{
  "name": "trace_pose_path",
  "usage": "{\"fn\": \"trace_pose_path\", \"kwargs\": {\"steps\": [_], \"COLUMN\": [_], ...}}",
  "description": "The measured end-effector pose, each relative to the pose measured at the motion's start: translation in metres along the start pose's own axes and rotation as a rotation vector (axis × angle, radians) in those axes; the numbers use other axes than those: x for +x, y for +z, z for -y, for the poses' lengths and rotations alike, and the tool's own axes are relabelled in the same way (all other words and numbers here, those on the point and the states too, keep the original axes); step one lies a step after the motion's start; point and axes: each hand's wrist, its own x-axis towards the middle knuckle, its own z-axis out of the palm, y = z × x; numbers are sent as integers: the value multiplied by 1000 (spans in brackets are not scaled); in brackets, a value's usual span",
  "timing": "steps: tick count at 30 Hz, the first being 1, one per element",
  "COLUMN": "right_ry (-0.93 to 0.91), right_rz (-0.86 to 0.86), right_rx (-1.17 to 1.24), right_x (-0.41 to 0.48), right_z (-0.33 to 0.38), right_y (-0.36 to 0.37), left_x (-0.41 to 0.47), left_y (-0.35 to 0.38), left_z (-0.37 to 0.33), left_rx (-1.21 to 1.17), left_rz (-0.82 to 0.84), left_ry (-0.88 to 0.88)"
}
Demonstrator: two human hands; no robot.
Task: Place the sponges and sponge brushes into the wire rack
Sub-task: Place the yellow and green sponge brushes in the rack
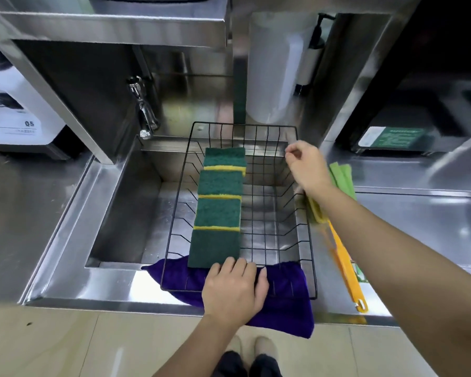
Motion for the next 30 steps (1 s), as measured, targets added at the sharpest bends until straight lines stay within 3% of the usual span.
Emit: {"fn": "trace_pose_path", "kwargs": {"steps": [4,7,10,12,16,19,23,28,30], "right_ry": [94,66,101,170,241,225,247,137,164], "right_rz": [-116,-195,-188,-115,220,297,239,-14,-91], "right_rx": [-46,-209,-253,-252,-169,-208,-128,-37,143], "right_x": [-22,-42,-63,-76,-93,-95,-85,-60,-55], "right_z": [-29,-49,-62,-72,-79,-79,-71,-38,-21], "right_y": [-26,-39,-48,-50,-52,-54,-61,-83,-88], "left_x": [1,1,3,4,4,3,1,2,2], "left_y": [-1,-2,-3,-5,-8,-8,-11,-11,-11], "left_z": [0,0,0,-2,-3,-3,-3,-2,-3], "left_rx": [30,33,38,26,13,5,1,-6,-3], "left_rz": [21,30,31,35,54,70,81,90,96], "left_ry": [11,4,-2,-10,-39,-47,-54,-68,-74]}}
